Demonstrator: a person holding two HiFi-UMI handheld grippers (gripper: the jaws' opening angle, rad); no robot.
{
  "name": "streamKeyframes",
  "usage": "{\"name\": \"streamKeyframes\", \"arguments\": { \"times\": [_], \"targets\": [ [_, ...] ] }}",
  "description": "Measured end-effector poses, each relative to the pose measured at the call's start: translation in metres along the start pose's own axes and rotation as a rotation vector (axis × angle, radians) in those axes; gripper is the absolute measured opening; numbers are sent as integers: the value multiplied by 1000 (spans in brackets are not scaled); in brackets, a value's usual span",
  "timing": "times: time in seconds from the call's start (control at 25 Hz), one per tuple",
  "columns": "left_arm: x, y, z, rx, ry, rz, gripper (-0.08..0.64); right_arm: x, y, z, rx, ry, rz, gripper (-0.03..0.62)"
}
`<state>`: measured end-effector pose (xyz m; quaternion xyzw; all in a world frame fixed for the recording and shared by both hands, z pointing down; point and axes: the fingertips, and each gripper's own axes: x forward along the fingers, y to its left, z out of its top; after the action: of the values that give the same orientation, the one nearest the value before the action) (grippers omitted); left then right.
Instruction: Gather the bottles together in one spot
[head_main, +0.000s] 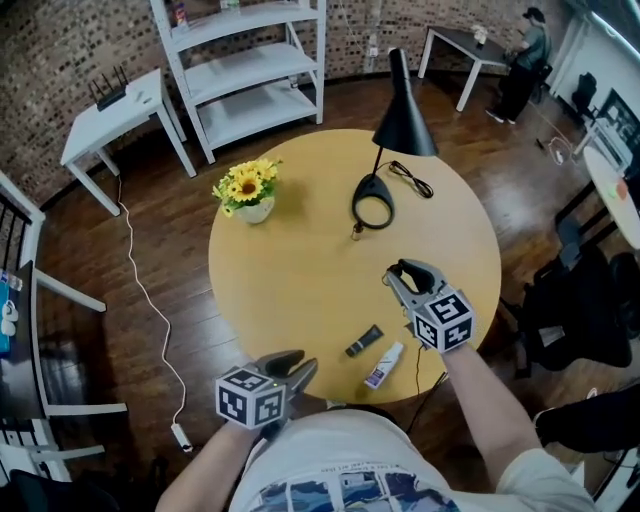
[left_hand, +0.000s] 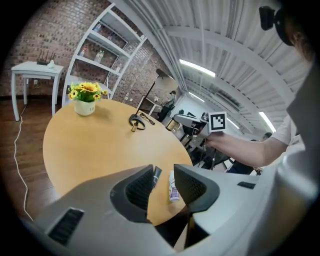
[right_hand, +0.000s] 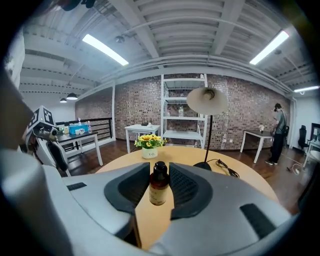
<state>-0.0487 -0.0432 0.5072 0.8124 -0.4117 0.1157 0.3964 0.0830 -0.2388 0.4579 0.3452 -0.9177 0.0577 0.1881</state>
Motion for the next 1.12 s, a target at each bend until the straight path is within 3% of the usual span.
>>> {"name": "streamKeyframes", "arguments": {
  "times": [0.16,0.4,0.72,0.92,1.12],
  "targets": [
    [9,0,8,-80,-21,19,133,39,-34,-17,5,14,11,107],
    [19,5,2,-129,6,75,133,91,-81,-40,78,18,-8,107],
    [40,15,2,-168,36,119,133,155,-112,-67,59,35,-27,107],
    [54,19,9,-138,55,125,133,188,-131,-85,45,54,-61,107],
    [58,25,3,-155,77,141,133,208,-119,-104,33,75,-50,107]
  ]
}}
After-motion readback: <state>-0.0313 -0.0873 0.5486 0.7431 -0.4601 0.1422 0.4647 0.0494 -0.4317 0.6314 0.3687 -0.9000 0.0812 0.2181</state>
